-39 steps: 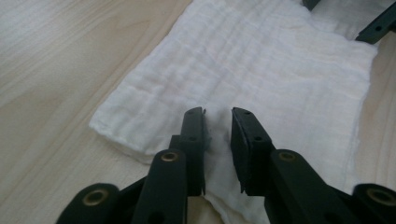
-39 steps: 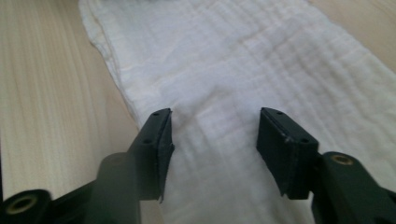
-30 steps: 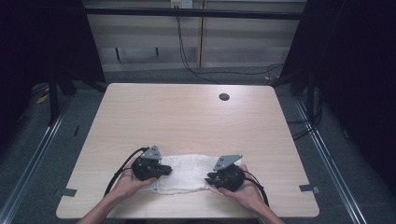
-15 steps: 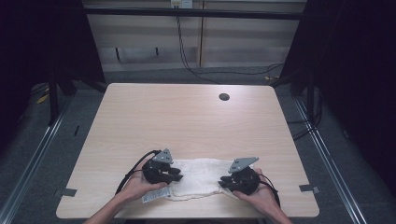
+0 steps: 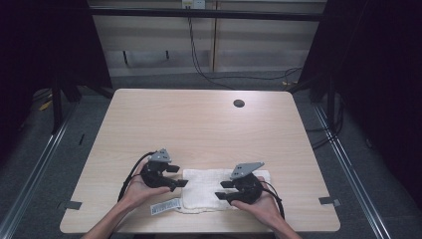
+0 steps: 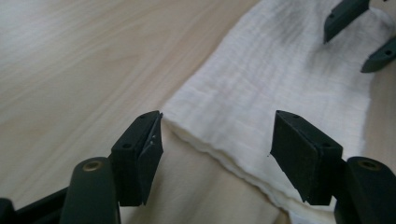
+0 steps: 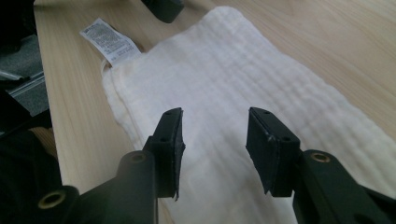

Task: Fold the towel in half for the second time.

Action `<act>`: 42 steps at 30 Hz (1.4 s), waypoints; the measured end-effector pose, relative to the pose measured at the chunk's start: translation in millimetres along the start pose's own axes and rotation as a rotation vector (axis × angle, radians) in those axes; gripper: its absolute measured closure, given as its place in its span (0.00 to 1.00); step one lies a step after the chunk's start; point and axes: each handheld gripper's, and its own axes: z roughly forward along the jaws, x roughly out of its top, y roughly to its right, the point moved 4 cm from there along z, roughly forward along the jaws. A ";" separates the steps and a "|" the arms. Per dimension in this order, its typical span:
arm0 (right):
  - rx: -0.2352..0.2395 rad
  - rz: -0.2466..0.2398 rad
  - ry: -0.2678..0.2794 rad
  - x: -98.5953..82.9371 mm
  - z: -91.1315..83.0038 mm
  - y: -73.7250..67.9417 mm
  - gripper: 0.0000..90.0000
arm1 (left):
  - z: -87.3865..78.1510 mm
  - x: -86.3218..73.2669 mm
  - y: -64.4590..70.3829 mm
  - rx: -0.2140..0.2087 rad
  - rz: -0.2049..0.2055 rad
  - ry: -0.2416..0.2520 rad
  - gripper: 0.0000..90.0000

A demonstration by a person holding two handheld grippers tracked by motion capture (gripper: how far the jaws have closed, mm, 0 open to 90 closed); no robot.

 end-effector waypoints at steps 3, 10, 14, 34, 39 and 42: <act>-0.002 0.016 0.008 4.9 5.8 -5.4 0.61 | -3.1 0.9 -6.0 0.014 -0.017 0.019 0.35; 0.066 -0.034 -0.024 12.9 21.6 -23.6 0.61 | -1.9 -2.2 -14.8 0.022 -0.026 -0.012 0.35; 0.102 -0.068 -0.026 20.5 29.0 -33.8 0.62 | -3.6 -3.6 -16.7 0.042 -0.028 -0.018 0.33; 0.158 -0.199 -0.091 27.8 78.0 -71.6 0.65 | -12.7 -16.5 -28.4 0.076 -0.054 -0.037 0.33; 0.121 -0.292 -0.073 25.2 79.0 -76.9 0.63 | -10.9 -17.2 -25.3 0.073 -0.047 -0.041 0.34; 0.098 -0.285 -0.080 27.0 79.2 -74.4 0.75 | -12.3 -16.3 -24.7 0.075 -0.046 -0.035 0.34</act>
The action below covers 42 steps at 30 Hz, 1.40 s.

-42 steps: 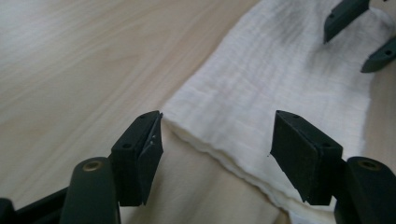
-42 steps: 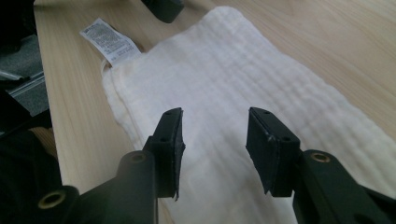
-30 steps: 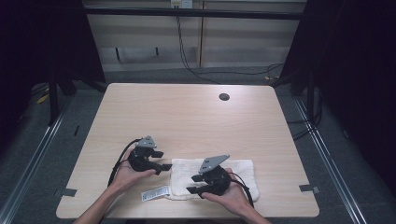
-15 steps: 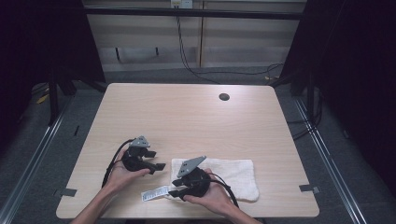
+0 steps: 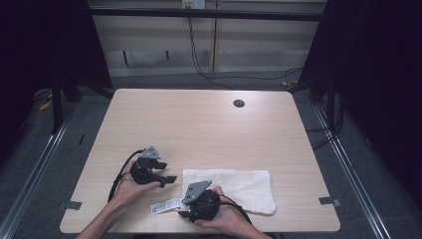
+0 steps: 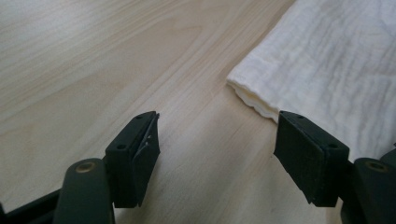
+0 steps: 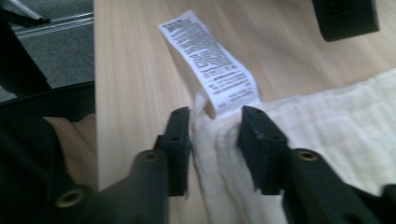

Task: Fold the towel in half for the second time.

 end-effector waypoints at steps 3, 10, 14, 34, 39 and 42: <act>-0.007 0.012 0.004 -0.5 -0.4 3.5 0.83 | -0.8 2.6 0.6 0.005 -0.009 0.017 0.34; -0.007 0.034 0.003 1.1 0.5 7.4 0.92 | 10.4 29.7 2.3 0.027 0.012 0.033 0.40; -0.008 0.040 -0.003 1.2 0.4 8.1 0.92 | 26.4 35.6 0.6 0.026 0.012 0.019 0.51; 0.033 0.088 0.023 -1.1 0.1 11.8 0.92 | 39.3 26.3 8.8 -0.011 0.090 -0.032 0.64; 0.035 0.104 0.019 -1.4 -0.2 12.5 0.93 | 40.0 25.5 16.3 -0.033 0.140 -0.044 0.72; 0.033 0.104 0.021 -1.4 -0.2 12.8 0.93 | 40.3 24.8 19.2 -0.056 0.129 -0.043 0.80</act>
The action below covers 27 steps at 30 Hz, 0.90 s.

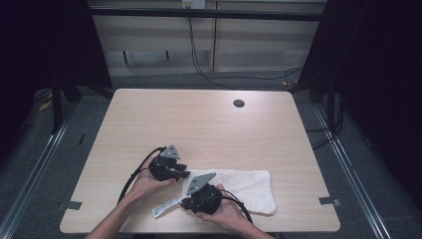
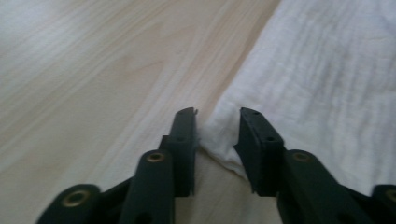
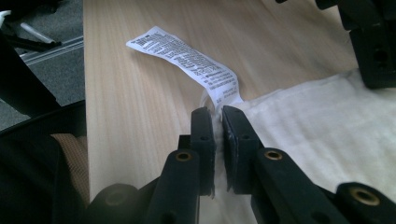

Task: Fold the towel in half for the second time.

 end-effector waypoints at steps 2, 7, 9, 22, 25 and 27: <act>0.007 0.010 0.002 0.2 0.2 0.0 0.93 | -0.8 -1.0 0.3 -0.020 -0.001 -0.006 0.89; -0.003 -0.024 0.004 -0.4 0.0 -1.2 0.93 | -1.5 -2.6 -2.0 -0.047 -0.028 0.006 0.95; -0.002 -0.019 0.005 -0.3 0.0 -1.1 0.93 | -1.5 -3.1 -2.5 -0.047 -0.044 0.014 0.95; 0.047 0.045 0.042 5.2 -2.5 -4.5 0.94 | -16.7 -5.1 -5.2 -0.060 -0.103 0.086 0.95; 0.045 0.045 0.070 10.3 -8.2 -4.9 0.94 | -18.8 -4.7 -6.0 -0.048 -0.104 0.095 0.95; 0.045 0.046 0.091 14.1 -13.0 -4.7 0.94 | -20.2 -3.6 -6.9 -0.050 -0.118 0.104 0.95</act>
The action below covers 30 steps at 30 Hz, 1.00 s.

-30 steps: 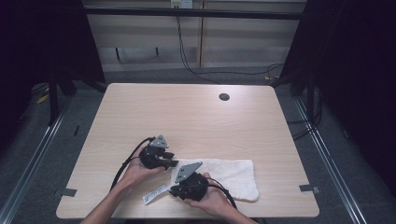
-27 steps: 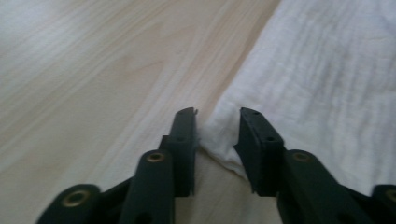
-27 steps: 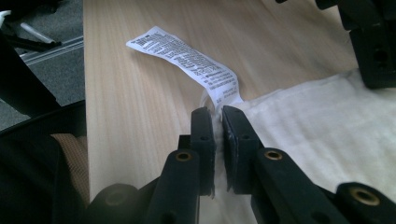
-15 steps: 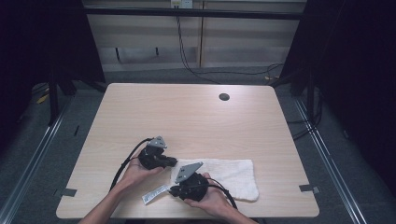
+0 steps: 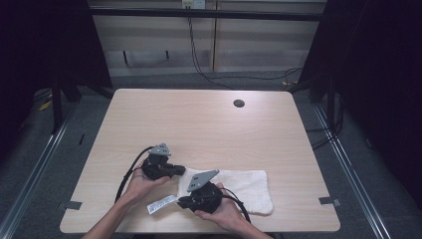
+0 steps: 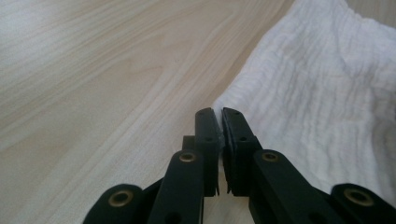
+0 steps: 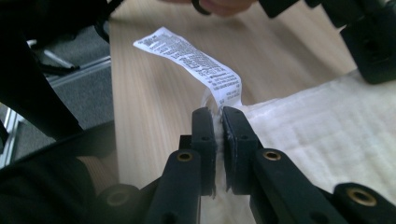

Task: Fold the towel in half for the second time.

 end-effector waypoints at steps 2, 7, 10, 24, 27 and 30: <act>-0.001 0.009 0.018 3.5 -4.6 -0.1 0.94 | -2.3 1.5 -0.8 -0.002 -0.017 0.011 0.95; -0.011 0.010 0.047 10.8 -12.5 1.8 0.94 | -9.3 3.9 -4.5 0.002 -0.020 0.032 0.95; -0.020 0.003 0.053 14.2 -14.1 1.8 0.94 | -12.6 5.0 -7.5 -0.003 -0.028 0.040 0.95; -0.009 0.000 0.060 28.9 -11.4 1.5 0.94 | -27.0 8.1 -14.6 0.009 -0.032 0.060 0.95; -0.009 -0.002 0.067 35.5 -11.5 1.2 0.94 | -33.2 8.7 -18.0 0.012 -0.032 0.070 0.95; 0.002 0.001 0.085 42.6 -10.5 1.6 0.94 | -36.7 7.2 -22.5 0.007 -0.047 0.076 0.95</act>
